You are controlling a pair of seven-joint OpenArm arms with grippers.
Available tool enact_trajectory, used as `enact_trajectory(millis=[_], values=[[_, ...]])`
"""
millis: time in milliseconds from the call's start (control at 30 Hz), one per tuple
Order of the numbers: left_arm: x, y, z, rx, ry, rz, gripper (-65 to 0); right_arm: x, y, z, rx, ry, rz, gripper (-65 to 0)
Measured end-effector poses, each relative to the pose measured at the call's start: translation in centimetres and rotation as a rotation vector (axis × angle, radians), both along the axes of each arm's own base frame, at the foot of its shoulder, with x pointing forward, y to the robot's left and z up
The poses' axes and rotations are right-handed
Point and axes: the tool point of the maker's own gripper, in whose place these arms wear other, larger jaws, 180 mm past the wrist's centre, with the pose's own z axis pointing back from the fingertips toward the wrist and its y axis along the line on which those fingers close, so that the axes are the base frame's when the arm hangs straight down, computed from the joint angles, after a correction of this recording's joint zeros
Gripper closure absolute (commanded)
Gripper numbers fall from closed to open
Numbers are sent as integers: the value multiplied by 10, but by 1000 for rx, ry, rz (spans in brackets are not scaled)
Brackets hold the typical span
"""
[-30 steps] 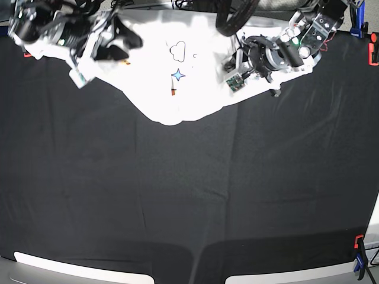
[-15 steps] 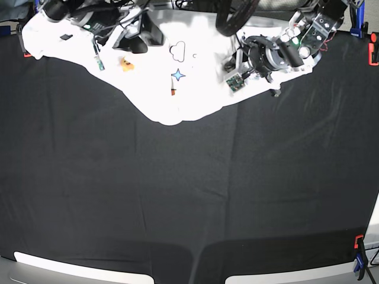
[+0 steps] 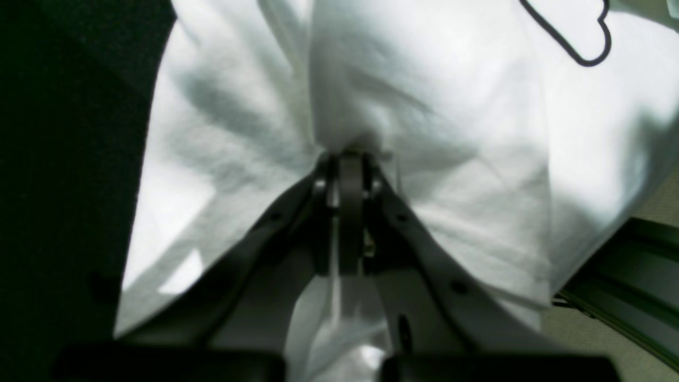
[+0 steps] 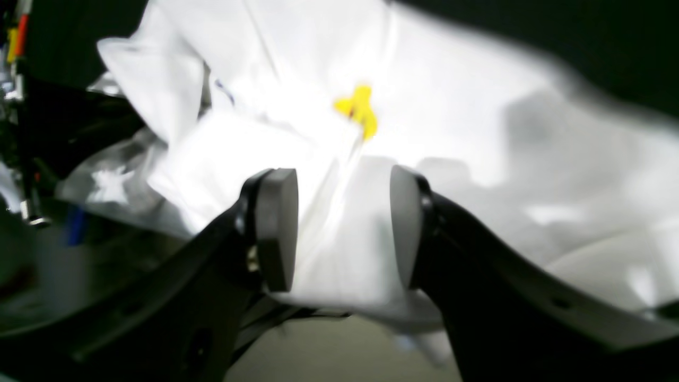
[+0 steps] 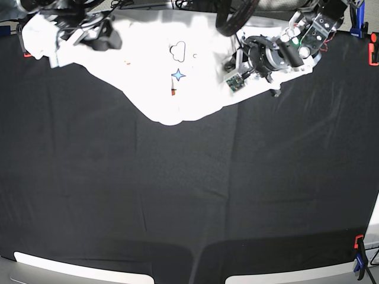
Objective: Layout the t-shirt on the table in an organized manner, then fold the t-shirt properly
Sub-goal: 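Fold the held side toward the collar with the right gripper, then lift and pull the shirt with both grippers to re-spread it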
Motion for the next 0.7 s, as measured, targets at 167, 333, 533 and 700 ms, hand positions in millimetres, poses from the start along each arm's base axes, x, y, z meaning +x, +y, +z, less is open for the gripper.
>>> enact_trajectory(millis=[167,333,533,700], values=[[0,0,0,0,0,0,0,-9,18,-21,177,56,-42,-274],[0,0,0,0,0,0,0,-6,32,-38,249,90,-38,-274],[0,0,0,0,0,0,0,-4,57,-40,305,102,24,-274],[0,0,0,0,0,0,0,-7,73,-40,328,117,73,-222]])
